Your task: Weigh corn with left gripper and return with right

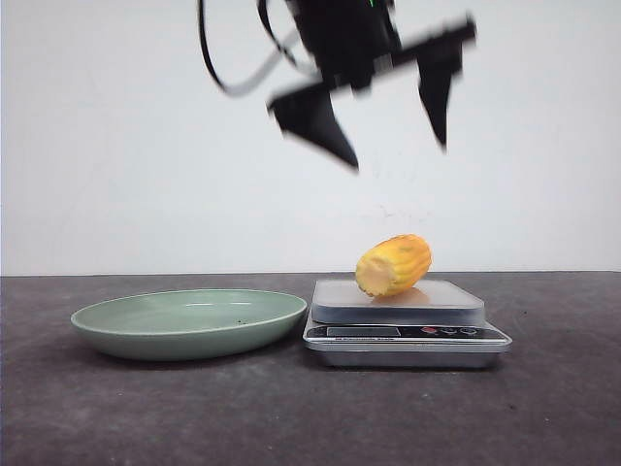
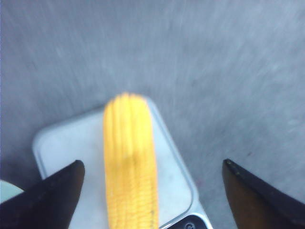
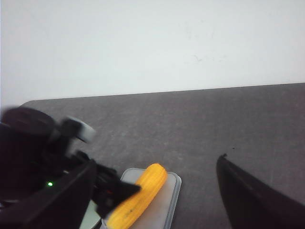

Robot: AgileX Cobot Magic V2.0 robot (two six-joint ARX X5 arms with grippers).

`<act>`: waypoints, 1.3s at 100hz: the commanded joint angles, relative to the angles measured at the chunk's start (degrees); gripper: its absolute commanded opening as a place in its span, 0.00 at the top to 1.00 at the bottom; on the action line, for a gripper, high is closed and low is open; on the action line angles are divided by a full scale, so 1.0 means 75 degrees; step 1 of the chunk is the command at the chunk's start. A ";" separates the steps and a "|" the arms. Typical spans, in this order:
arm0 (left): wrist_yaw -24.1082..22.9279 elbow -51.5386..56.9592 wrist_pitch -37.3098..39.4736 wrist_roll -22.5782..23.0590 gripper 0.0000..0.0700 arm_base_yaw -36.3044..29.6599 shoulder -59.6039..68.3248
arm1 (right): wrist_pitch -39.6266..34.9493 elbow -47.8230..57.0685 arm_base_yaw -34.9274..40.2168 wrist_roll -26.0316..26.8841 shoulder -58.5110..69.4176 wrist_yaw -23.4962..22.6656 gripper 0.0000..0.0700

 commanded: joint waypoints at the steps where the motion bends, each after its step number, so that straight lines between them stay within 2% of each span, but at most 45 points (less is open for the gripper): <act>1: -0.0201 0.0137 -0.0009 0.0495 0.20 -0.0099 -0.0507 | 0.0017 0.0149 0.0032 -0.0090 0.0017 0.0012 0.27; 14: -0.0300 0.0137 -0.0358 0.0965 0.20 -0.0163 -0.1740 | -0.0265 0.0149 0.0032 -0.0108 0.0017 0.0017 0.27; 34: -0.0676 0.0134 -0.1247 0.1364 0.20 -0.0201 -0.3704 | -0.0303 0.0149 0.0032 -0.0291 0.0017 0.0017 0.27; 54: -0.1684 0.0134 -0.1996 0.2253 0.21 -0.0152 -0.5435 | -0.0230 0.0149 0.0032 -0.0291 0.0020 0.0015 0.27; 72: -0.2760 0.0128 -0.2792 0.2716 0.21 0.0420 -0.6490 | -0.0152 0.0146 0.0032 -0.0291 0.0023 -0.0006 0.27; 86: -0.2847 0.0119 -0.3366 0.2908 0.21 0.1070 -0.7146 | -0.0143 0.0149 0.0035 -0.0289 0.0023 -0.0017 0.27; 99: -0.2847 0.0114 -0.3701 0.2827 0.21 0.1370 -0.7734 | -0.0143 0.0146 0.0035 -0.0289 0.0023 -0.0035 0.27; 109: -0.2847 0.0114 -0.4188 0.2296 0.24 0.1381 -0.8160 | -0.0146 0.0149 0.0044 -0.0286 0.0023 -0.0041 0.27; 118: -0.3013 0.0105 -0.4843 0.1818 0.35 0.1381 -0.8489 | -0.0149 0.0146 0.0058 -0.0286 0.0023 -0.0038 0.27; 130: -0.3337 -0.0026 -0.5680 0.1408 0.34 0.1378 -0.8961 | -0.0152 0.0149 0.0076 -0.0286 0.0023 -0.0050 0.27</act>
